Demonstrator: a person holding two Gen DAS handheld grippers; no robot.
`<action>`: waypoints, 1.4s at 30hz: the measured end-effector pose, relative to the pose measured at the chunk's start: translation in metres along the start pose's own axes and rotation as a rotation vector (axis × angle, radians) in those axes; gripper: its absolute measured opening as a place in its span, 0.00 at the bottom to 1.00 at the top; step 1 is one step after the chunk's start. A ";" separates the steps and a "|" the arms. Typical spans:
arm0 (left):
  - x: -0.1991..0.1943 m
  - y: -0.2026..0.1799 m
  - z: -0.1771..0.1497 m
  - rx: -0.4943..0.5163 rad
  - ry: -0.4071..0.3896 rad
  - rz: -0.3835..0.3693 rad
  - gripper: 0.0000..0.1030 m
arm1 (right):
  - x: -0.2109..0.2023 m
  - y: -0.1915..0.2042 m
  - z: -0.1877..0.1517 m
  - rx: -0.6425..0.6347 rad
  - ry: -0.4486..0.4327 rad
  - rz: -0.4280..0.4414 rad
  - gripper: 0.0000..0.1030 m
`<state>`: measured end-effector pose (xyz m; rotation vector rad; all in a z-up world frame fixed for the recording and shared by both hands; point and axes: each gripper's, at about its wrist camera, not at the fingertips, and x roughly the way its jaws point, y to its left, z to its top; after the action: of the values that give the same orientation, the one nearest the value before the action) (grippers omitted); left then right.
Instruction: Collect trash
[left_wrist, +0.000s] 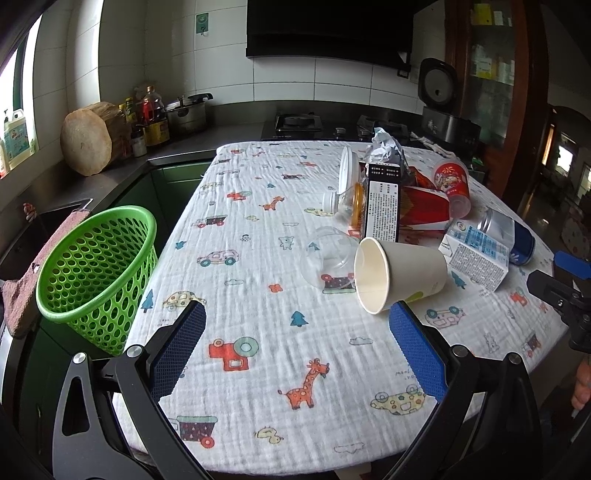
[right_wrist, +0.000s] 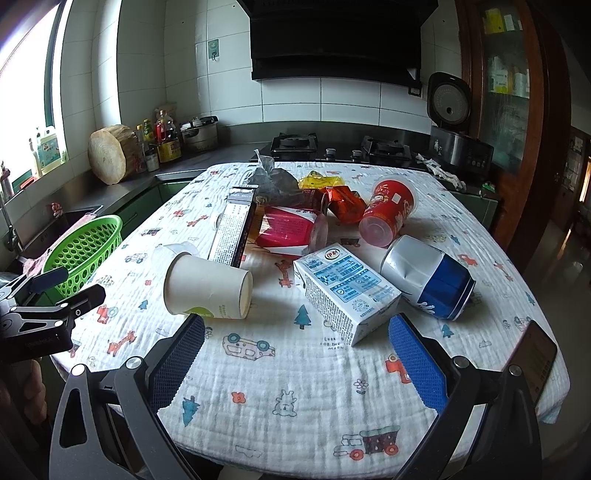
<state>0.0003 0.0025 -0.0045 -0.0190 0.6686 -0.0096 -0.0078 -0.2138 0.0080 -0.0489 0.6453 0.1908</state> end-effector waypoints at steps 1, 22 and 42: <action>0.001 0.000 0.000 0.001 0.001 -0.003 0.95 | 0.001 0.000 0.000 0.001 0.001 0.001 0.94; 0.014 0.003 0.004 0.058 0.004 -0.074 0.95 | 0.022 -0.018 0.007 -0.065 0.030 0.033 0.94; 0.043 0.017 0.020 0.007 0.077 -0.185 0.95 | 0.078 -0.046 0.027 -0.187 0.149 0.103 0.93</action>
<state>0.0460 0.0194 -0.0157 -0.0745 0.7417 -0.1914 0.0784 -0.2434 -0.0179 -0.2117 0.7780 0.3496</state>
